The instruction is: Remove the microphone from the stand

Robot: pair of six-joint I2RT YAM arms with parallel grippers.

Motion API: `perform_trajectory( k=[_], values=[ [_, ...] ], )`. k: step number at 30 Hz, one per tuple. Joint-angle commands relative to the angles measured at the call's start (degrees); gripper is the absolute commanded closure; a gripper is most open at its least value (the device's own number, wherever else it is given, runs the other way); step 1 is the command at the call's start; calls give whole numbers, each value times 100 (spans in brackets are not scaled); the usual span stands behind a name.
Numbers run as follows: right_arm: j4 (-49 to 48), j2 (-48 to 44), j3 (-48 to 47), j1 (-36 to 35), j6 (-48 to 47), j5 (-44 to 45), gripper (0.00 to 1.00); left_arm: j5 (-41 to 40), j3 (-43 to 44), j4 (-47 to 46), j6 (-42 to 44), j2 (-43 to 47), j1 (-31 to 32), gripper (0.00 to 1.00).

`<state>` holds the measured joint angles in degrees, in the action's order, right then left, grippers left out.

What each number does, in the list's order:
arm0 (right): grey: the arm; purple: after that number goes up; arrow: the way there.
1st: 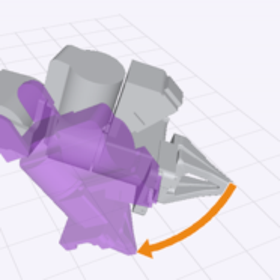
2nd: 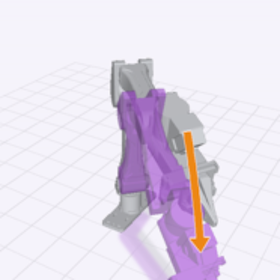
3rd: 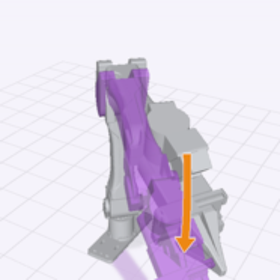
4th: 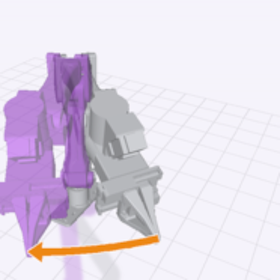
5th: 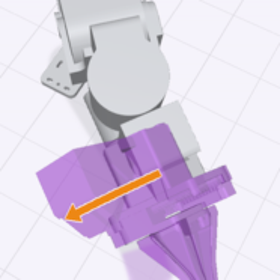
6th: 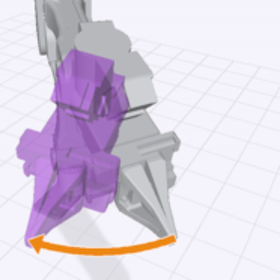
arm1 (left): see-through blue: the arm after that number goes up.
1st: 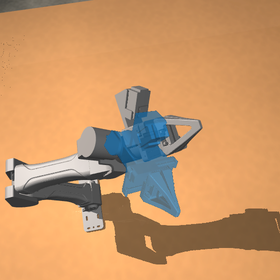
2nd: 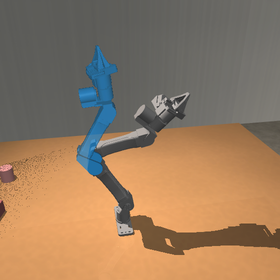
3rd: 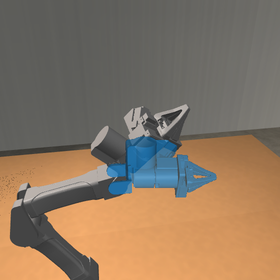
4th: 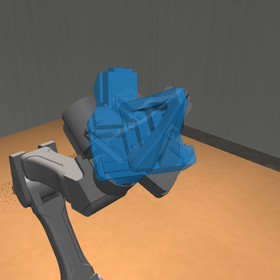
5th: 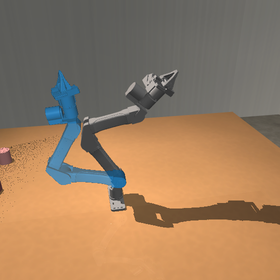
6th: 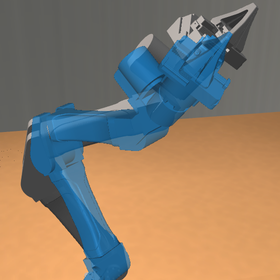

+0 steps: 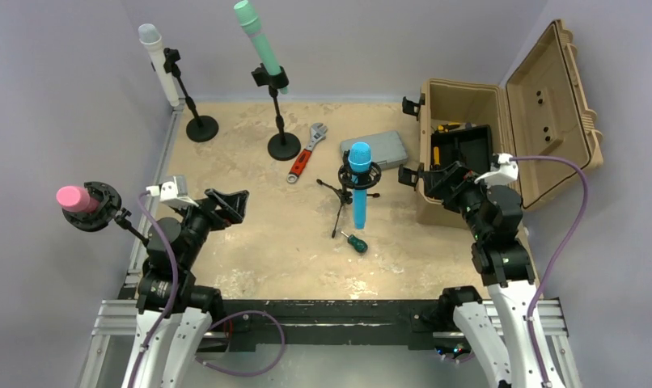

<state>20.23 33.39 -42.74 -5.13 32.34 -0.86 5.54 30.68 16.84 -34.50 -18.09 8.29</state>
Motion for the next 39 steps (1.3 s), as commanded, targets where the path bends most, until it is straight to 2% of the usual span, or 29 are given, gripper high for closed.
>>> perform_trajectory(
  k=[1,4,8,10,13,19,24,28,31,36,39],
  values=[
    [300,-120,-435,26,-125,-145,1,-726,585,689,-201,4,-29,0],
    [537,-1,-785,23,-10,-182,1,-1004,968,1377,-848,-238,-29,0],
    [326,-261,-789,23,-97,-569,1,-140,1551,1989,-443,-655,-30,0],
    [309,-94,-803,21,-507,-1028,1,114,1600,2094,-555,-808,-30,0],
    [745,383,-1068,23,-1037,-1338,3,799,1475,1768,-551,-976,-30,0],
    [764,575,-1701,25,-1484,-2060,2,2387,1223,826,-671,-1292,-30,0],
    [862,1035,-2402,-1,-1547,-2562,3,2981,1096,255,-779,-1389,26,0],
    [1039,1470,-2990,-146,-1455,-2681,6,3039,1055,67,-787,-1565,416,0],
    [1038,1720,-3304,-873,-1166,-1969,8,2786,1063,2,-769,-1755,996,0],
    [1241,2460,-3879,-2935,-606,-154,9,2232,976,-308,-855,-1989,1869,0],
    [1261,2601,-4132,-3513,-432,701,9,1936,1001,-339,-857,-2087,2274,0]
  ],
)
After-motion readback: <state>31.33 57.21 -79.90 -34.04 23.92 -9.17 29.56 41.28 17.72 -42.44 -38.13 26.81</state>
